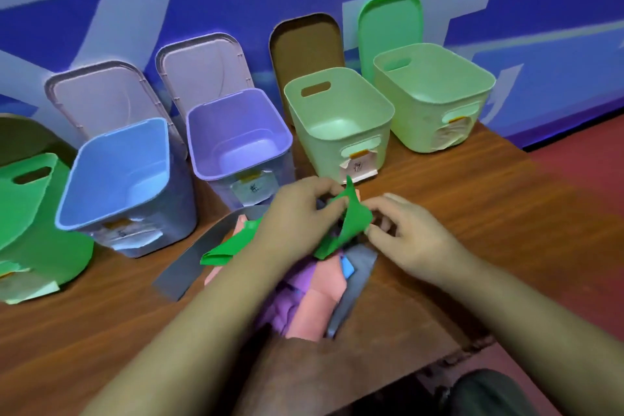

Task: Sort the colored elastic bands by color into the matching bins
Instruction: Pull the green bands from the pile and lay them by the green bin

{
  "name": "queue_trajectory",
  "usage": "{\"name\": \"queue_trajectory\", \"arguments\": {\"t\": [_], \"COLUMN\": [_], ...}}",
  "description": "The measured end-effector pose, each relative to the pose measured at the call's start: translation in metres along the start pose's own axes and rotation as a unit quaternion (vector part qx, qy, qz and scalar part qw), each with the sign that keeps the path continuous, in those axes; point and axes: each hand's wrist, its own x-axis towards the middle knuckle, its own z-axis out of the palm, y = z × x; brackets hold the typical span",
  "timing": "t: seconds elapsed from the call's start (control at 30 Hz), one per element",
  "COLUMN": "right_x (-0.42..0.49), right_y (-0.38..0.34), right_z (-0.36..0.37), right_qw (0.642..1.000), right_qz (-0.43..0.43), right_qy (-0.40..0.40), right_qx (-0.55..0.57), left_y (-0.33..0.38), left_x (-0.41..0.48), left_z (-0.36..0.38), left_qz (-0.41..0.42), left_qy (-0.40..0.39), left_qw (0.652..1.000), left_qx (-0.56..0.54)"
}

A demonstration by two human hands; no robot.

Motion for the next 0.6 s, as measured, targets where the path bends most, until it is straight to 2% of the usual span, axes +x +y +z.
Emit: {"name": "queue_trajectory", "arguments": {"t": [0.1, 0.2, 0.33, 0.47, 0.6], "right_x": [0.007, 0.012, 0.008, -0.005, -0.022], "right_y": [-0.007, -0.019, -0.040, -0.062, -0.090], "right_z": [-0.001, -0.002, -0.015, -0.024, -0.026], "right_qw": [0.996, 0.982, 0.963, 0.975, 0.990], "right_qz": [0.000, 0.026, 0.066, 0.024, 0.003], "right_qy": [0.039, 0.062, 0.078, 0.087, 0.072], "right_qx": [0.085, 0.176, 0.248, 0.205, 0.121], "left_y": [0.001, 0.002, 0.009, 0.022, 0.030], "left_x": [0.008, 0.009, -0.006, -0.038, -0.069], "left_z": [0.000, -0.007, -0.018, -0.023, -0.029], "left_qz": [-0.036, -0.027, 0.002, 0.008, -0.031], "left_qy": [0.024, 0.048, 0.072, 0.073, 0.088], "left_qw": [0.995, 0.988, 0.988, 0.988, 0.984], "left_qx": [-0.089, -0.144, -0.135, -0.138, -0.155]}}
